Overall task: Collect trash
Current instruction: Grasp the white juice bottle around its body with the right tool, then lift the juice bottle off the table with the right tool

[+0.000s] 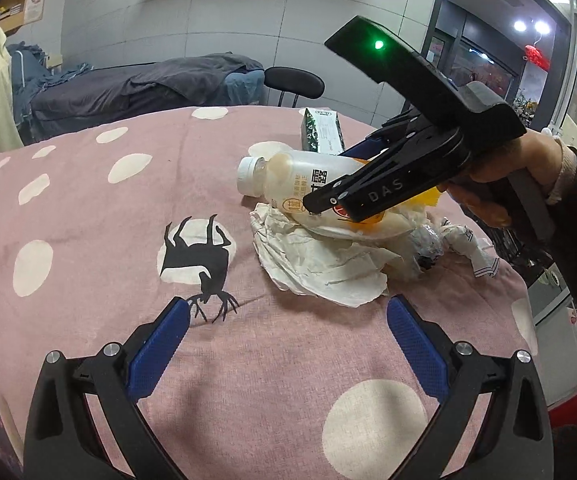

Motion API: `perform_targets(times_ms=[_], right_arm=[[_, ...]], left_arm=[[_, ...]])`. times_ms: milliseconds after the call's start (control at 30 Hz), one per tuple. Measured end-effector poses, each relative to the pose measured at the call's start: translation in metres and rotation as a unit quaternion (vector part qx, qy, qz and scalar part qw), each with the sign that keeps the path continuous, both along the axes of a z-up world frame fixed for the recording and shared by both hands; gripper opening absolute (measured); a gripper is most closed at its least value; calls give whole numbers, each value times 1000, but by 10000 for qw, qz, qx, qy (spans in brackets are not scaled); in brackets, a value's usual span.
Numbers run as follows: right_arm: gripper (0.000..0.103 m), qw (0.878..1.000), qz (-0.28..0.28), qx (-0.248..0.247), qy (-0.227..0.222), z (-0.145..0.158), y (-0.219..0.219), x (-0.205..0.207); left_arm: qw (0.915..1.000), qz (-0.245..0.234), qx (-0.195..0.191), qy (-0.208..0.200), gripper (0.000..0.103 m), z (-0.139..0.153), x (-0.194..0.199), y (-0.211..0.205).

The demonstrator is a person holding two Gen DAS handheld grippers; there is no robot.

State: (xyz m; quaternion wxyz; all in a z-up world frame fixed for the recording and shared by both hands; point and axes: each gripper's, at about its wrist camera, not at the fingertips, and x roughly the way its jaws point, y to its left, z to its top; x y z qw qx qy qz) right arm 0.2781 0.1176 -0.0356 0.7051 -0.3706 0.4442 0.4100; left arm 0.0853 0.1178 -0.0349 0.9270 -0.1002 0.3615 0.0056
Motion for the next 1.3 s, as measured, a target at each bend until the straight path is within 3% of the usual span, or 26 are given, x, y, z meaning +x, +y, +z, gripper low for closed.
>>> perform_targets(times_ms=[267, 533, 800, 1000, 1133, 1300], right_arm=[[62, 9997, 50, -242, -75, -19, 19, -1], [61, 9983, -344, 473, -71, 3, -1, -4], [61, 9868, -675, 1471, -109, 47, -48, -32], [61, 9768, -950, 1884, -369, 69, -96, -59], [61, 9675, -1180, 2142, -640, 81, -133, -75], [61, 9563, -1640, 2253, -889, 84, -182, -90]], left_arm=[[9999, 40, -91, 93, 97, -6, 7, 6], [9999, 54, -85, 100, 97, -6, 7, 4], [9999, -84, -68, 70, 97, -5, 10, -7], [9989, -2, -431, 173, 93, -10, 31, 3], [9994, 26, -335, 75, 92, -3, 35, -2], [9996, -187, 179, -110, 92, 8, 40, -29]])
